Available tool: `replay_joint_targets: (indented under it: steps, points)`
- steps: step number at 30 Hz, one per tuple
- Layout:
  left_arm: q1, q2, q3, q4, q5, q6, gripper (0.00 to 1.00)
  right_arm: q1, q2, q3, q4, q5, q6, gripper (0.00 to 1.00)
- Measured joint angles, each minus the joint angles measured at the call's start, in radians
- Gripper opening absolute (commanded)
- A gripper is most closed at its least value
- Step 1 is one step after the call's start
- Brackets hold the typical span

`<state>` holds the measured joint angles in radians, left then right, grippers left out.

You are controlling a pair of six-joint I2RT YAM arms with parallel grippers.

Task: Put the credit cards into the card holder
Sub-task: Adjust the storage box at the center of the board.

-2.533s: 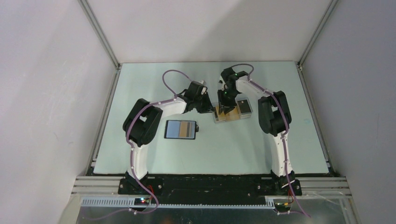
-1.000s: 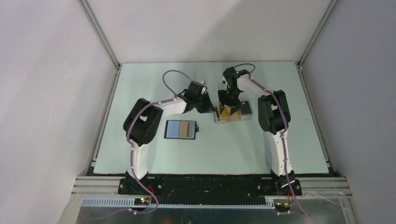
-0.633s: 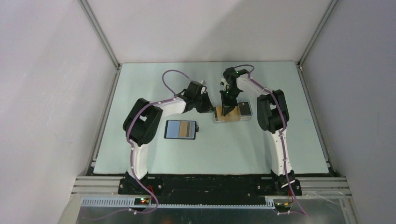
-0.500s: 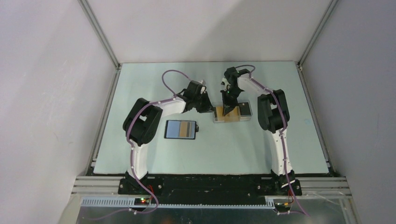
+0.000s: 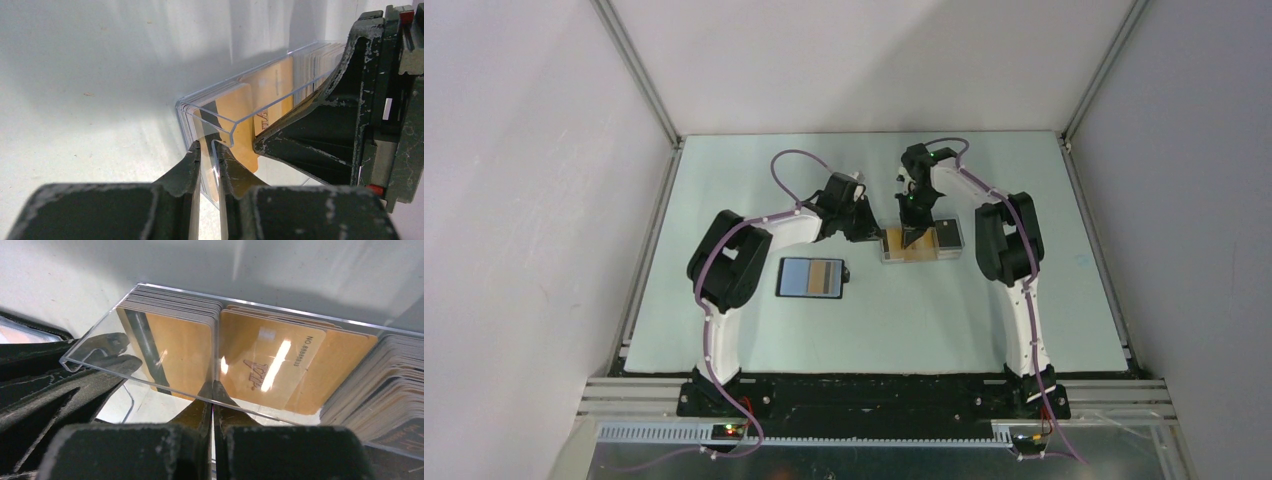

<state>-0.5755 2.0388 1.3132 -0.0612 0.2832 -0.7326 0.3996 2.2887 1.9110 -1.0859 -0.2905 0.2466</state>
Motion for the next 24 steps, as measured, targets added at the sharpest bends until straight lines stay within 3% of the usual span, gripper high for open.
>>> replay_joint_targets:
  steps: [10,12,13,15,17,19,24]
  points:
    - [0.0,0.0,0.0,0.002,0.0,0.0,0.0,-0.004,-0.021,-0.048,0.007,0.148,0.004,0.05]
    - [0.0,0.0,0.0,0.002,0.0,0.0,0.0,-0.009,-0.029,-0.06,0.015,0.148,0.005,0.16]
    - [0.0,0.0,0.0,0.002,0.0,0.0,0.0,-0.013,-0.034,-0.069,0.022,0.144,0.006,0.29]
    - [0.0,0.0,0.0,0.002,0.0,0.0,0.0,-0.027,-0.055,-0.104,0.047,0.116,0.011,0.44]
    - [0.0,0.0,0.0,0.002,0.0,0.0,0.0,-0.047,-0.074,-0.131,0.066,0.085,0.015,0.54]
    - [0.0,0.0,0.0,0.003,0.0,0.0,0.0,-0.064,-0.086,-0.143,0.079,0.059,0.02,0.58]
    - [-0.002,0.003,0.0,0.014,0.002,0.0,0.0,-0.083,-0.101,-0.143,0.119,0.001,0.025,0.57]
